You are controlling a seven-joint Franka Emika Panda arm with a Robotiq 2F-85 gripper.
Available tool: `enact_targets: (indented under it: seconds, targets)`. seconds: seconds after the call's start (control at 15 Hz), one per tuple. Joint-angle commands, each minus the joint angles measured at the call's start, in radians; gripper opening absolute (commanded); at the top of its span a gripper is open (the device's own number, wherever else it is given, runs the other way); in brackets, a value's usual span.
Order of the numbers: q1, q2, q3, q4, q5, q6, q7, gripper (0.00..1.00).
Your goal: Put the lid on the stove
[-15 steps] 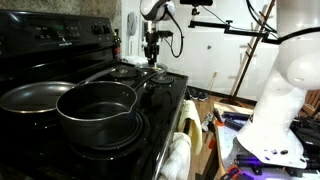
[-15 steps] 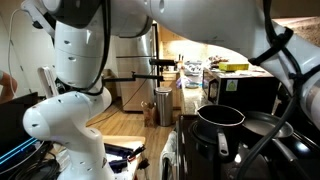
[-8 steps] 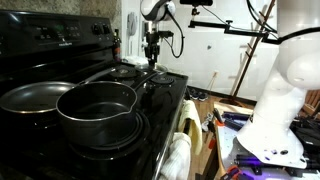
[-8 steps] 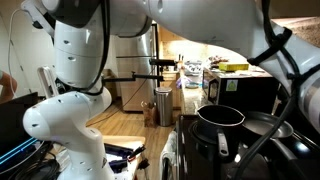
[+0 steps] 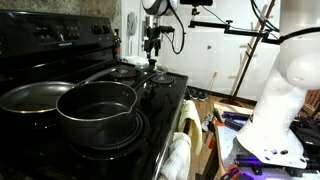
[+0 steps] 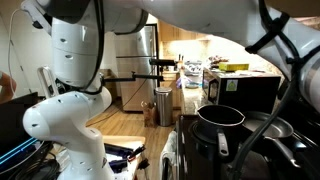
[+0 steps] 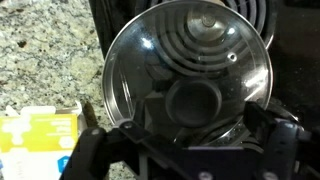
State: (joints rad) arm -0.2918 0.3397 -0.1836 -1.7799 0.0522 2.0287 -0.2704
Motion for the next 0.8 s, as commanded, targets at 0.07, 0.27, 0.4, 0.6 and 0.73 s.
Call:
enact_targets:
  seconds: [0.07, 0.27, 0.4, 0.6, 0.73]
  targets:
    - [0.022, -0.069, 0.0, 0.0, -0.045, -0.008, 0.019, 1.0]
    - [0.047, -0.101, 0.004, 0.02, -0.086, -0.009, 0.023, 1.0]
    - [0.065, -0.123, 0.008, 0.025, -0.111, -0.008, 0.026, 1.0]
    - [0.087, -0.158, 0.019, 0.014, -0.118, 0.003, 0.029, 1.0]
    - [0.1, -0.174, 0.027, 0.008, -0.104, 0.003, 0.035, 1.0]
